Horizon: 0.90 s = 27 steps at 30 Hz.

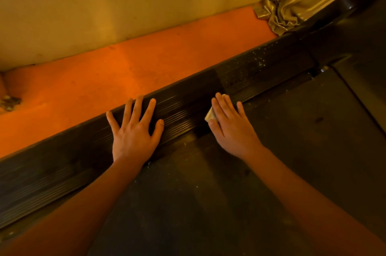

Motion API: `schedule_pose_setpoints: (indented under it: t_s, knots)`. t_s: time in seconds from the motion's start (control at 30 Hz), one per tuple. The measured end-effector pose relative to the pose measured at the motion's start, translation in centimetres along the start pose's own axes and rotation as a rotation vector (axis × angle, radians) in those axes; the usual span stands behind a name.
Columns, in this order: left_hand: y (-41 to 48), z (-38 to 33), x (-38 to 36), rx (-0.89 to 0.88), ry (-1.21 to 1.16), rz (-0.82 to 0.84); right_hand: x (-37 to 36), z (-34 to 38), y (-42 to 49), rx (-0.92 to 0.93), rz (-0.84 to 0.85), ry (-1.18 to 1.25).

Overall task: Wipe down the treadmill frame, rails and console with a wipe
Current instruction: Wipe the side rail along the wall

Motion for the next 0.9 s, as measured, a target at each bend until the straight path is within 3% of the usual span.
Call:
schedule_pose_setpoints:
  t_s: [0.3, 0.57, 0.8, 0.9]
  knots:
    - [-0.1, 0.0, 0.1, 0.004, 0.017, 0.023, 2.5, 1.8, 9.2, -0.038, -0.017, -0.017]
    - [0.1, 0.2, -0.1, -0.011, 0.002, 0.008, -0.1, 0.1, -0.5, -0.024, 0.034, -0.01]
    - [-0.1, 0.0, -0.1, -0.006, 0.0, 0.013, 2.8, 0.8, 8.3, -0.05, -0.009, -0.015]
    - [0.0, 0.1, 0.0, -0.01, 0.002, 0.017, 2.3, 0.8, 7.0, -0.027, -0.029, 0.019]
Point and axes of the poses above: each hand's wrist, its own y-axis towards the middle knuckle, its own x-axis out of the back of the hand, z = x × y, the point moved 7 cm from there along y, towards the middle knuckle, and after that the axes turned 9 degrees about y, right-handed, at the moved point
